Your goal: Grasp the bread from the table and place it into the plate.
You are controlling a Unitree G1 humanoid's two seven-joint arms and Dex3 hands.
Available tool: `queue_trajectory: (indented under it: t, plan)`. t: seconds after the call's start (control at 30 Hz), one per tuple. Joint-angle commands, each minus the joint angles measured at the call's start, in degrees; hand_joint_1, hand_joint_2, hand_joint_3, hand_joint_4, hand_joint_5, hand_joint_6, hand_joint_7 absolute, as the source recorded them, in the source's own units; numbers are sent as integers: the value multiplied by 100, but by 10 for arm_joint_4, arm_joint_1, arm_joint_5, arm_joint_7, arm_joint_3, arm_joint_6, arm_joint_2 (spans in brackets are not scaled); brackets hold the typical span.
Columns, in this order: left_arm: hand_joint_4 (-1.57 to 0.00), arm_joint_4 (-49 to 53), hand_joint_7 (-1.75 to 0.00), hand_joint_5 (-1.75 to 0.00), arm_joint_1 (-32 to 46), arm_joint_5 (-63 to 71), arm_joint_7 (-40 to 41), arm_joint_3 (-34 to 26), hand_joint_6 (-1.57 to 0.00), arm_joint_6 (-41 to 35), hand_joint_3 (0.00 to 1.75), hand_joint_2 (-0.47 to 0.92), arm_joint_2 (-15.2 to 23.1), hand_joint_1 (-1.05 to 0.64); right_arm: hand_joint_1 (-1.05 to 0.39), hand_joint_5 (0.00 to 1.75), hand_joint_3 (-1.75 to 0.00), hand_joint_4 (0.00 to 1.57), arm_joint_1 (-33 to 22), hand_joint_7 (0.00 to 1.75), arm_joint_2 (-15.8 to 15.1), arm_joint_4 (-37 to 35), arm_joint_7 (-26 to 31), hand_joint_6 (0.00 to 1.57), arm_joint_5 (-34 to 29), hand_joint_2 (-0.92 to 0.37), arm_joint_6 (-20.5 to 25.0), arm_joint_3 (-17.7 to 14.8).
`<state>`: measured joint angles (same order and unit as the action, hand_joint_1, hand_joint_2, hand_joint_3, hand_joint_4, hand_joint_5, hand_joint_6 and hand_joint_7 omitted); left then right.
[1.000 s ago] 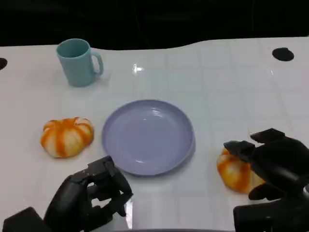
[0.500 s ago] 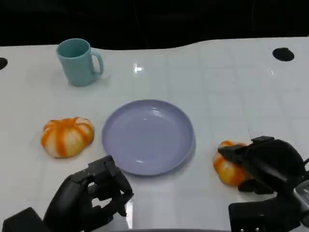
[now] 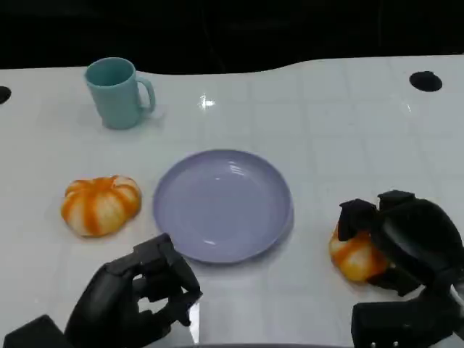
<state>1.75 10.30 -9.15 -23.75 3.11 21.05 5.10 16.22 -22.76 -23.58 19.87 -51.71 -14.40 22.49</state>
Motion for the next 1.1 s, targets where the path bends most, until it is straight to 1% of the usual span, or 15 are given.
queue_trajectory:
  t: [0.03, 0.17, 0.23, 0.33, 0.4, 0.43, 0.5, 0.6, 0.67, 0.8, 0.83, 0.93, 1.1]
  plan:
    - [-68, -6, -156, -175, 10, 2, 6, 1, -59, 0, 31, 92, 3, -51, -12, 175, -120, 92, 10, 170, -11, 6, 40, 75, 17, -34, -18, -17]
    - [-68, -8, -156, -175, 10, -9, 0, 1, -59, -5, 30, 92, 2, -49, -11, 175, -127, 95, 17, 167, -10, 13, 52, 78, 27, -34, -34, -23]
    - [-68, -10, -155, -175, 11, -7, 2, 1, -58, -9, 30, 92, 3, -49, -10, 175, -131, 97, 20, 164, -7, 20, 56, 82, 30, -31, -39, -26]
    - [-68, -13, -156, -175, 11, -5, 5, 2, -58, -12, 30, 92, 3, -49, -10, 175, -135, 97, 29, 164, -5, 29, 56, 81, 35, -30, -46, -28]
    - [-68, -14, -156, -175, 11, -5, 5, 3, -58, -15, 30, 92, 1, -49, -12, 175, -134, 96, 37, 166, -3, 34, 57, 79, 36, -31, -51, -29]
    - [-68, -14, -157, -175, 10, -5, 5, 4, -59, -15, 31, 92, 1, -49, -13, 175, -130, 96, 42, 171, -1, 37, 57, 75, 36, -34, -53, -29]
    - [-68, -14, -157, -175, 10, -4, 5, 4, -59, -15, 31, 92, 1, -49, -15, 175, -124, 96, 51, 174, 2, 39, 56, 73, 37, -37, -59, -28]
    - [-68, -14, -157, -175, 12, -3, 6, 5, -58, -15, 32, 92, 0, -49, -16, 175, -121, 96, 68, 175, 12, 34, 56, 71, 43, -36, -76, -23]
    - [-68, -18, -158, -175, 15, -1, 9, 7, -58, -19, 32, 92, 0, -50, -18, 175, -121, 96, 76, 175, 24, 32, 42, 70, 52, -34, -79, -19]
    - [-68, -19, -159, -175, 17, 3, 10, 9, -58, -15, 32, 92, 0, -50, -20, 175, -121, 96, 92, 175, 49, 31, 24, 70, 51, -31, -71, -7]
    - [-68, -20, -159, -175, 17, 5, 11, 9, -57, -15, 33, 92, 0, -51, -19, 175, -122, 97, 99, 175, 55, 24, 22, 71, 55, -30, -77, -4]
    - [-67, -25, -160, -175, 17, 4, 11, 11, -57, -17, 33, 92, 0, -52, -18, 175, -126, 99, 129, 175, 78, -12, 24, 73, 65, -31, -96, 5]
    - [-68, -17, -160, -175, 13, -1, 5, 13, -57, -13, 32, 92, 1, -53, -20, 175, -128, 97, 186, 175, 114, -76, 19, 71, 60, -33, -94, 24]
